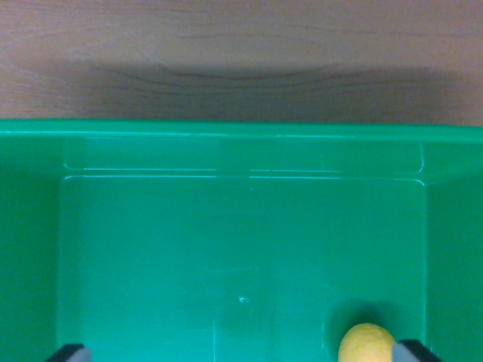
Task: Pick fruit
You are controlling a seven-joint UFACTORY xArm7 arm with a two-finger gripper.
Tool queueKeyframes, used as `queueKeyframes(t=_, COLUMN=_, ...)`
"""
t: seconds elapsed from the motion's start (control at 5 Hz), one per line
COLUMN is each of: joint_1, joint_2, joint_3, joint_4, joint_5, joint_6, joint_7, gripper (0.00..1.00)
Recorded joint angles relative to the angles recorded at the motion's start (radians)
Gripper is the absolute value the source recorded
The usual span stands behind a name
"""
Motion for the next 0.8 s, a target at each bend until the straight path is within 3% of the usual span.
queueKeyframes(t=0.2, joint_1=0.0, joint_2=0.0, joint_3=0.0, joint_4=0.0, joint_5=0.0, joint_6=0.0, joint_7=0.0, gripper=0.0)
queueKeyframes(t=0.4, joint_1=-0.0078, joint_2=0.017, joint_3=-0.009, joint_4=-0.038, joint_5=-0.0078, joint_6=-0.042, joint_7=0.002, gripper=0.0)
queueKeyframes(t=0.6, joint_1=-0.0078, joint_2=0.017, joint_3=-0.009, joint_4=-0.038, joint_5=-0.0078, joint_6=-0.042, joint_7=0.002, gripper=0.0)
queueKeyframes(t=0.8, joint_1=-0.0161, joint_2=0.036, joint_3=-0.018, joint_4=-0.077, joint_5=-0.016, joint_6=-0.087, joint_7=0.004, gripper=0.0)
